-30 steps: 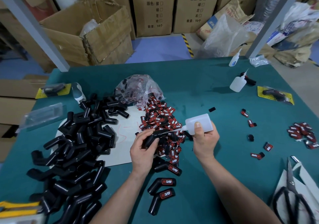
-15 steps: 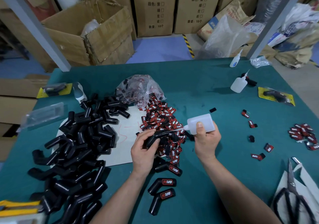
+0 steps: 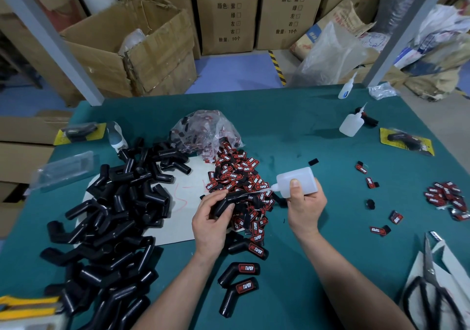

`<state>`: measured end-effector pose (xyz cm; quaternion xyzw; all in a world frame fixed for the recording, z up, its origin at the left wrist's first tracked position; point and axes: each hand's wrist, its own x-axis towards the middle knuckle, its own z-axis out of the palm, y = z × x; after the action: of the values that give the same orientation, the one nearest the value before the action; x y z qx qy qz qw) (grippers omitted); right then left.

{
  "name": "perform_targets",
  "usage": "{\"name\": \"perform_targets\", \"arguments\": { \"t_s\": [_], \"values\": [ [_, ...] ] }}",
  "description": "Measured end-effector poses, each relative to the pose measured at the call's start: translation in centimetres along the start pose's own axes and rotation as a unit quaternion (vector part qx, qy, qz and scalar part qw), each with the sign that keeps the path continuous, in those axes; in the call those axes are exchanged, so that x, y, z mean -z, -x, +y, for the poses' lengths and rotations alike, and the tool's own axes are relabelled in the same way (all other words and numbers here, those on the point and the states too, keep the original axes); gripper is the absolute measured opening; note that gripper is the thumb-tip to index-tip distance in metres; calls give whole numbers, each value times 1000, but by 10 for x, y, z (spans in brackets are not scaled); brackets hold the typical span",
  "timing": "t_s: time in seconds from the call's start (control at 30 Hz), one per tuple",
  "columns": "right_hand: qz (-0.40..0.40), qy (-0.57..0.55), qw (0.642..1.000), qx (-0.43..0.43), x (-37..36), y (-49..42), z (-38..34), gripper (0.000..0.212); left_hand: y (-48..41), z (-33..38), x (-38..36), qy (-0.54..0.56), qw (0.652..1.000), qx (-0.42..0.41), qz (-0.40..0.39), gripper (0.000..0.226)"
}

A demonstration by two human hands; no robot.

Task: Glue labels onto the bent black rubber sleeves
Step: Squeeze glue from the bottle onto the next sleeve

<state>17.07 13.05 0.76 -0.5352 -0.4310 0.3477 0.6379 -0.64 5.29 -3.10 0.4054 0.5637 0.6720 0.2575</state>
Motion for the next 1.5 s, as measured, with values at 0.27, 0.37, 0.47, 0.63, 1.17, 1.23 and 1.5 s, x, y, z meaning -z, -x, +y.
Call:
{"name": "perform_targets", "arguments": {
  "t_s": [0.27, 0.37, 0.47, 0.63, 1.17, 1.23, 1.5],
  "values": [
    [-7, 5, 1000, 2, 0, 2, 0, 29, 0, 1, 0, 5, 1000, 6, 3, 45],
    [5, -4, 1000, 7, 0, -2, -2, 27, 1, 1, 0, 2, 1000, 5, 1, 45],
    [-2, -1, 1000, 6, 0, 0, -1, 29, 1, 2, 1, 3, 1000, 5, 1, 45],
    [2, -2, 1000, 4, 0, -1, -2, 28, 1, 2, 0, 3, 1000, 4, 1, 45],
    [3, -10, 1000, 0, 0, -1, -4, 29, 1, 0, 1, 14, 1000, 18, 5, 44],
    [7, -15, 1000, 0, 0, -3, -5, 28, 1, 1, 1, 14, 1000, 15, 6, 44],
    [1, -12, 1000, 4, 0, -1, -2, 28, 1, 0, 1, 15, 1000, 12, 3, 45]
  ]
}}
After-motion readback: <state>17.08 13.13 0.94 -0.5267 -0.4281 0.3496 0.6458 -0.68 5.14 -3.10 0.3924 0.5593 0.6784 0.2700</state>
